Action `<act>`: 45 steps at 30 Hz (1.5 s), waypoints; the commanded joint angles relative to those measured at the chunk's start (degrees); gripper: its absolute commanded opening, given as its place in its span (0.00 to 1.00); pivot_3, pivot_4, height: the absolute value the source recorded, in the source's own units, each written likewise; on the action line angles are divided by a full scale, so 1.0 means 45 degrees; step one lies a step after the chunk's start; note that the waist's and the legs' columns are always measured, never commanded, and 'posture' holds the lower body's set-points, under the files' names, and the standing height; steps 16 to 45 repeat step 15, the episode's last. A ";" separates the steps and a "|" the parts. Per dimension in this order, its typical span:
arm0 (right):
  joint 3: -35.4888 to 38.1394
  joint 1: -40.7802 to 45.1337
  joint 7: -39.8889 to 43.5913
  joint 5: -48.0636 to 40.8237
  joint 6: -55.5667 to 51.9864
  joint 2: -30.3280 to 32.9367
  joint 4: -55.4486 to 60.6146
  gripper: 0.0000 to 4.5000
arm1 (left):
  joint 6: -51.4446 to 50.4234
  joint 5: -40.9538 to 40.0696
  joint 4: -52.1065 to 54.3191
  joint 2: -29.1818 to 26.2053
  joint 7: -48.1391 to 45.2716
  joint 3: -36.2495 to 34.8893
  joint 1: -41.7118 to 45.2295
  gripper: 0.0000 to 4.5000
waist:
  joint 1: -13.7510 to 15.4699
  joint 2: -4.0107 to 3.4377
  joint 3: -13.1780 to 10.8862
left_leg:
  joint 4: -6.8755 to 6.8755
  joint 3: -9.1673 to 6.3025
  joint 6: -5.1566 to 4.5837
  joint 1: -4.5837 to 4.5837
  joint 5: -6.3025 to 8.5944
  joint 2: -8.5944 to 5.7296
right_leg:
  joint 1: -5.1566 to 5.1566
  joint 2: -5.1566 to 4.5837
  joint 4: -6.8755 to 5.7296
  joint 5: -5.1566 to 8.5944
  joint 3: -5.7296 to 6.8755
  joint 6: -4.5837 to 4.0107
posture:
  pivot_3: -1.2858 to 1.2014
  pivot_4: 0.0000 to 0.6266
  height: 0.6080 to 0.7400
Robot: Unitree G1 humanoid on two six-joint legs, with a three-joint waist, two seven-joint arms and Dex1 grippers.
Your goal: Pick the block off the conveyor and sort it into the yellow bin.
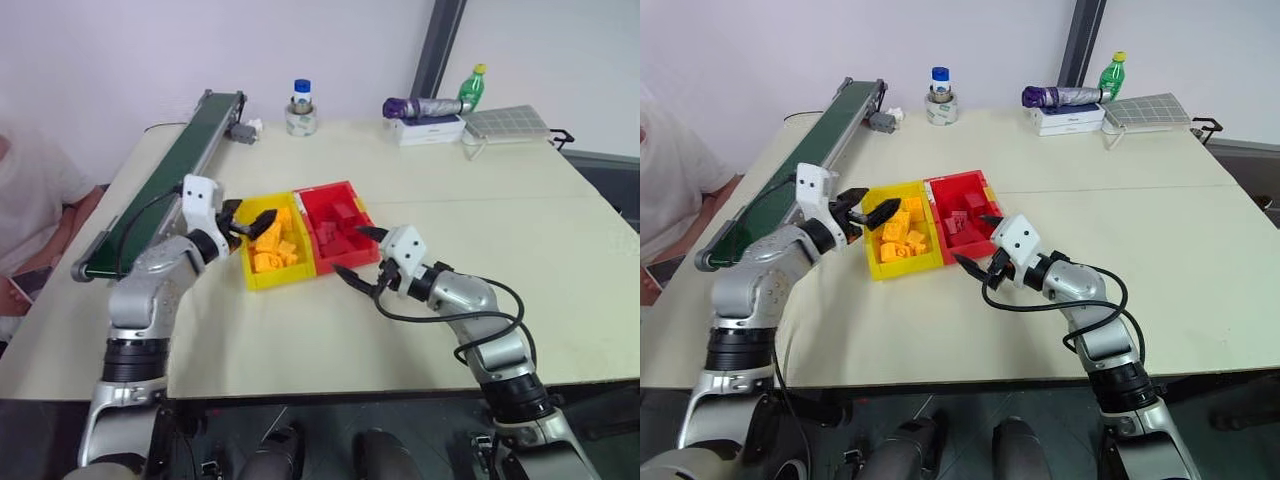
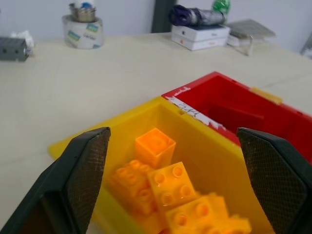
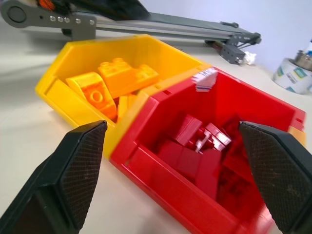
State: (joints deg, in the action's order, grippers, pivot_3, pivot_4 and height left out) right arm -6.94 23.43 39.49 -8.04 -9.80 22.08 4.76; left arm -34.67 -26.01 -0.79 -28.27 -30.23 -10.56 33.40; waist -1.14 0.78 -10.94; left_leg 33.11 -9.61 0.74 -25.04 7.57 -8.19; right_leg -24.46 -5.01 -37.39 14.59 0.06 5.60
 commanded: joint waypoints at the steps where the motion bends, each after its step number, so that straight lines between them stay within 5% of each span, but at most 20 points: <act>1: 0.0123 0.0179 -0.0022 -0.0101 0.0085 0.0042 0.0515 1.00 | -0.0239 -0.0933 -0.0054 -0.0770 -0.0687 -0.1290 0.0203 0.99 | 0.0032 0.0000 0.0000 | -0.0002 -0.0002 0.0000 0.0000 0.0000 0.0003 | -0.0001 0.0002 0.0000 0.0000 0.0001 0.0000 | 0.52 0.24 1.00; 11: 0.0051 0.0383 0.0247 -0.0114 0.0164 0.0151 0.0332 1.00 | 0.0795 -0.1247 0.1019 -0.3195 -0.3311 -0.2237 -0.2129 0.99 | 0.0091 -0.0001 0.0000 | -0.0007 0.0004 0.0017 0.0000 0.0010 0.0004 | 0.0006 -0.0001 0.0024 0.0013 -0.0012 -0.0058 | 0.52 0.24 1.00; 45: 0.0093 0.0382 0.0284 -0.0145 0.0162 0.0161 0.0338 1.00 | 0.1702 -0.1014 0.1063 -0.3307 -0.3599 -0.2364 -0.2995 0.99 | 0.0087 -0.0003 -0.0001 | -0.0012 0.0005 0.0017 -0.0001 0.0011 0.0006 | 0.0002 -0.0002 0.0025 0.0015 -0.0014 -0.0065 | 0.52 0.24 1.00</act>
